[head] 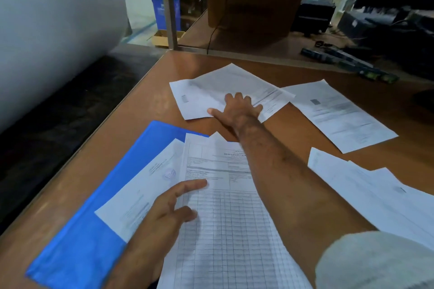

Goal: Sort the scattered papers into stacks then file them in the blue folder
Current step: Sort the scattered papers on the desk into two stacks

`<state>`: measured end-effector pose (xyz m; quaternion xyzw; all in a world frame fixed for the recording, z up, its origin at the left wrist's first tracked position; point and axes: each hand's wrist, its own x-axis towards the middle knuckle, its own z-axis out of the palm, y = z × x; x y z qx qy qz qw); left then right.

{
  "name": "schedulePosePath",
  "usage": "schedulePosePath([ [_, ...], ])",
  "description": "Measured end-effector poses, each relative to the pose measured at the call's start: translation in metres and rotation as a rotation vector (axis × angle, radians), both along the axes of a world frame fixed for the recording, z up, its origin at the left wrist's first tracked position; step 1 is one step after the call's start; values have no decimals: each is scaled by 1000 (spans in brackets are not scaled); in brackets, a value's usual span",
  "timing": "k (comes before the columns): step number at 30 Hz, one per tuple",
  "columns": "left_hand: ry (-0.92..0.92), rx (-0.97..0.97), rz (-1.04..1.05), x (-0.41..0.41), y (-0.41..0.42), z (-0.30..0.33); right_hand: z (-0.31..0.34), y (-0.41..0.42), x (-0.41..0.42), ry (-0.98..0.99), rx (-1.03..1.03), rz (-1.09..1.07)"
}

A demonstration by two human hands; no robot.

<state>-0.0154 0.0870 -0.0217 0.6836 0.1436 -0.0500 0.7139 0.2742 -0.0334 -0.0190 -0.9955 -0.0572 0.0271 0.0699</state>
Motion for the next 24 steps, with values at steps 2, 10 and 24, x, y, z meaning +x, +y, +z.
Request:
schedulePosePath([
  [2, -9, -13, -6, -2, 0, 2, 7, -2, -8, -70, -37, -1],
  [10, -58, -15, -55, -3, 2, 0, 39, -77, -83, -290, -42, -100],
  [24, -98, 108, -40, -11, -5, 14, -14, -243, -279, -444, -131, -78],
])
